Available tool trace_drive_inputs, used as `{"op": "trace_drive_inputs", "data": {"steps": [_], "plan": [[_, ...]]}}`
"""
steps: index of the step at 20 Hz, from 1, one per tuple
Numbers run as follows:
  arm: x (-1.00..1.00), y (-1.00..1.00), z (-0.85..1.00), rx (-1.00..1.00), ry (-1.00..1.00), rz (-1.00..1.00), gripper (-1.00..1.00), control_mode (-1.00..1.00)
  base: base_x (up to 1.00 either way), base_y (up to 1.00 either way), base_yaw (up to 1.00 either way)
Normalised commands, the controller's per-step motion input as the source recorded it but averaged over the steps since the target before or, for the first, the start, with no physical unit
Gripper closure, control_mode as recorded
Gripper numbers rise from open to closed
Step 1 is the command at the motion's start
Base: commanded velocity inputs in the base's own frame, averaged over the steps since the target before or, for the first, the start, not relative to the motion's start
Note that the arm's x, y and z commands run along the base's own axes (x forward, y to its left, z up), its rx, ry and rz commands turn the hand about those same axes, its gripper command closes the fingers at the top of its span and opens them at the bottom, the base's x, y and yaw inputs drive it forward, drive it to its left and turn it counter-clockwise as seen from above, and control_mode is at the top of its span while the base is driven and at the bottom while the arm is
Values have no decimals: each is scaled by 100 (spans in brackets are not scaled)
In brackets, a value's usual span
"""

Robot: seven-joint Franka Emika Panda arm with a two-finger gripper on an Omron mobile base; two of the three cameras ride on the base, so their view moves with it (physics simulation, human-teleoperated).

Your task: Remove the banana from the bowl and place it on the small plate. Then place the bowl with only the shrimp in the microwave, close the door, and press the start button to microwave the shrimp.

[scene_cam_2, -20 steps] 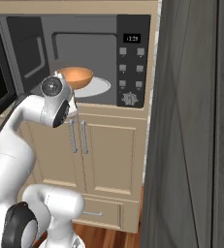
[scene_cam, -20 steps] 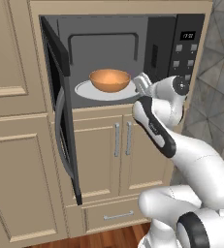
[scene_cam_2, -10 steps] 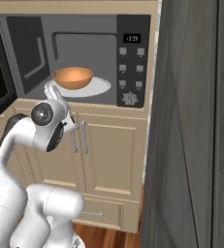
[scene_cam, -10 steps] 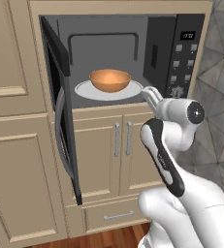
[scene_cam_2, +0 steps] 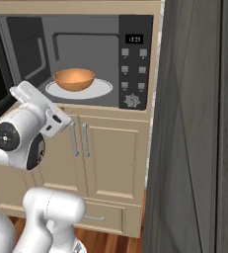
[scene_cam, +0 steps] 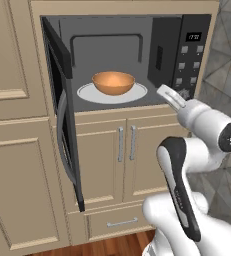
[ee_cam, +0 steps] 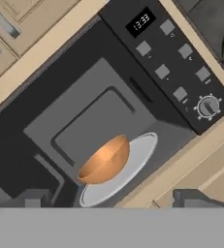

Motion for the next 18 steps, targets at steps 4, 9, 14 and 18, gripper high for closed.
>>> {"op": "trace_drive_inputs", "data": {"steps": [4,9,14,18], "plan": [[-100,0,26,-37,-39,4,-100,-100,0,0,0],[-100,5,2,-37,-31,8,-100,-100,0,0,0],[-100,29,0,-37,-22,7,-100,-100,0,0,0],[-100,48,0,-41,-18,6,-100,-100,0,0,0]]}}
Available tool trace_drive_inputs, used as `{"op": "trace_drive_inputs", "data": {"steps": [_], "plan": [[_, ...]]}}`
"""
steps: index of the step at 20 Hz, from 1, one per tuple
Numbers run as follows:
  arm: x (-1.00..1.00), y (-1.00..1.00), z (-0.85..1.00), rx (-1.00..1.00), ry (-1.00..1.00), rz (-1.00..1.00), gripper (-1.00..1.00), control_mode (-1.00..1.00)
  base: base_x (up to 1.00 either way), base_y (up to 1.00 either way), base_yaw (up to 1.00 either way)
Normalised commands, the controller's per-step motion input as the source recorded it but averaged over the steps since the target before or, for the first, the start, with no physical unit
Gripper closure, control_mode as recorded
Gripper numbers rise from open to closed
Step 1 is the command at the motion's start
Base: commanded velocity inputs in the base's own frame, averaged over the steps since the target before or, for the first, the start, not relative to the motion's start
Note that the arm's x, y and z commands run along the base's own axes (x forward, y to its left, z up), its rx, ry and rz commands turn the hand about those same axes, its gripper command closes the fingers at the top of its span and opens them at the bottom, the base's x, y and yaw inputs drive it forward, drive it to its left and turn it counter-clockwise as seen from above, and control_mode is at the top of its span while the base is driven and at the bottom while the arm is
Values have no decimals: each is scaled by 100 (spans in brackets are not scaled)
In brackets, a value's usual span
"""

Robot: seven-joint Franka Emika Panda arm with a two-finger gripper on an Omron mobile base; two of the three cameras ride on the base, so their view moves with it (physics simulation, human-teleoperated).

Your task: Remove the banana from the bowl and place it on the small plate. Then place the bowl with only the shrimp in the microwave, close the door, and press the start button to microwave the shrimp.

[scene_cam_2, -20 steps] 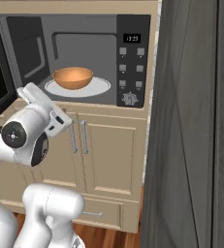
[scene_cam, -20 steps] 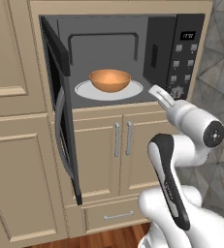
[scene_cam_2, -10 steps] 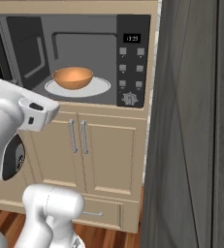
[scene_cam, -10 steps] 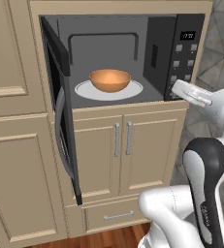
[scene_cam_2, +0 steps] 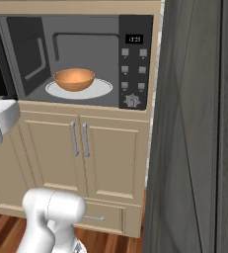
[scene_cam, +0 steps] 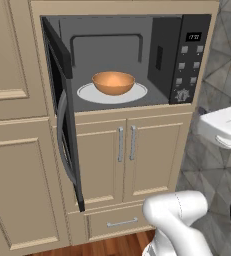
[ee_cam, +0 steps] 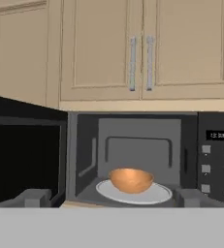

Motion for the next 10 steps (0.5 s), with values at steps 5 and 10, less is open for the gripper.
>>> {"op": "trace_drive_inputs", "data": {"steps": [5,10], "plan": [[-100,59,-4,-41,-18,7,-100,-100,0,0,0],[-75,71,-20,-39,-17,11,-100,-100,0,0,0]]}}
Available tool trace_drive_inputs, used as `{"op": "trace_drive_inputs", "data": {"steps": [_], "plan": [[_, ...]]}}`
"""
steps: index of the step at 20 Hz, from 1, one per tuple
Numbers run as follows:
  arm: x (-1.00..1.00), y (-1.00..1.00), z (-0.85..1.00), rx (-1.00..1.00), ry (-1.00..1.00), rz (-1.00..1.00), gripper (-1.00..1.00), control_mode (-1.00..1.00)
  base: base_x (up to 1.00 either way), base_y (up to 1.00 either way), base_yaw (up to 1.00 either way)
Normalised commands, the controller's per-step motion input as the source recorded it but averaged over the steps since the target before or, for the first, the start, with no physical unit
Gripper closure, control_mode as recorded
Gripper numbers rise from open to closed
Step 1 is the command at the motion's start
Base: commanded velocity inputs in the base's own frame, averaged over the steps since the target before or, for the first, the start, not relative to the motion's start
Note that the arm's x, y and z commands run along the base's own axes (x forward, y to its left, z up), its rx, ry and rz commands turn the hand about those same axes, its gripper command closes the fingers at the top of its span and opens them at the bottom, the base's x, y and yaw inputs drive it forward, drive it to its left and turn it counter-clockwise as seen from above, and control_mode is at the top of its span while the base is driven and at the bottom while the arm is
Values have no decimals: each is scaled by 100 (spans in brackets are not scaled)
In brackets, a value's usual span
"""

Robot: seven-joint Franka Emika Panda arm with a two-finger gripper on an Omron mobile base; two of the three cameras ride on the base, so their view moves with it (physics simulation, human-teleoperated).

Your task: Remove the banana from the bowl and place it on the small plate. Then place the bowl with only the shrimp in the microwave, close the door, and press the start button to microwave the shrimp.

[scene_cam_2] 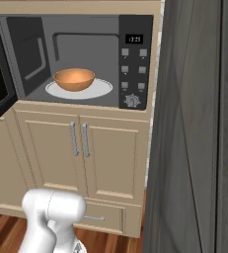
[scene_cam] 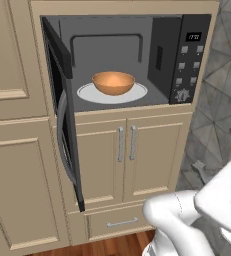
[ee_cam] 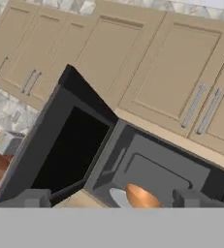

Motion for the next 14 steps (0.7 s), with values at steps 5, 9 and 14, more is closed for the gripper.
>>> {"op": "trace_drive_inputs", "data": {"steps": [5,9,14], "plan": [[-57,72,-35,-35,-19,11,-100,-100,0,0,0],[-28,91,-45,-36,-15,9,-100,-100,0,0,0],[15,100,-48,-32,-8,1,-100,-100,0,0,0]]}}
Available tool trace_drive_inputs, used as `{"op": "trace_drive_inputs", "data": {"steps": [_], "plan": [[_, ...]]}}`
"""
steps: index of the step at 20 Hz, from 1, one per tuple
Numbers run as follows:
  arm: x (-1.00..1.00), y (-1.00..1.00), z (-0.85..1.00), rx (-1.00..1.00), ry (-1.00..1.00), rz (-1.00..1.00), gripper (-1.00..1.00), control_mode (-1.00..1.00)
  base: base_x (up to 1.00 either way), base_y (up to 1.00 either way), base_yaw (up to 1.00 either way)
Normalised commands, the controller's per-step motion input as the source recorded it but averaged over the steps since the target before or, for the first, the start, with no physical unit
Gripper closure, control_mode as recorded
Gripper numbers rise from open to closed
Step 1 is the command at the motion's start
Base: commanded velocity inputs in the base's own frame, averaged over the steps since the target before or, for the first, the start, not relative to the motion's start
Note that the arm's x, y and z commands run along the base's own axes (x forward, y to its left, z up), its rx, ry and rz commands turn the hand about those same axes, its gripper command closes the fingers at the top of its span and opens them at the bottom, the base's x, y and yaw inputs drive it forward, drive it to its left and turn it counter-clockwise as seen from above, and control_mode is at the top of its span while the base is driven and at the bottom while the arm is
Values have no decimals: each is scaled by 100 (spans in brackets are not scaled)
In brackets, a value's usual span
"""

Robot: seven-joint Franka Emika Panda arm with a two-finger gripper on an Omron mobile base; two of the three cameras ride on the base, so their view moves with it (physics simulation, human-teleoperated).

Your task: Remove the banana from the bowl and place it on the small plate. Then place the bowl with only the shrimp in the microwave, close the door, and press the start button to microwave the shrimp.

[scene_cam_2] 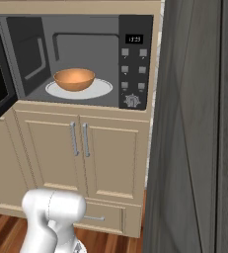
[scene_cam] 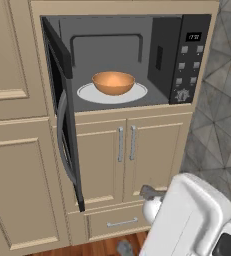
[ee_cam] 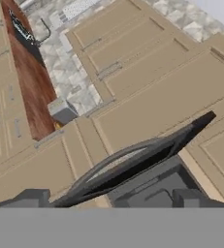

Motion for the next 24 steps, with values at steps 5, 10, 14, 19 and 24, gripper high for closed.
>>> {"op": "trace_drive_inputs", "data": {"steps": [5,10,14,19,24], "plan": [[61,100,-38,-27,-7,-8,-100,-100,0,0,0],[98,85,-47,-24,0,-13,-100,-100,0,0,0],[100,73,-46,-18,0,-12,-100,-100,0,0,0],[100,67,-27,-12,0,-9,-100,-100,0,0,0],[98,70,-8,-11,3,-8,-100,-100,0,0,0]]}}
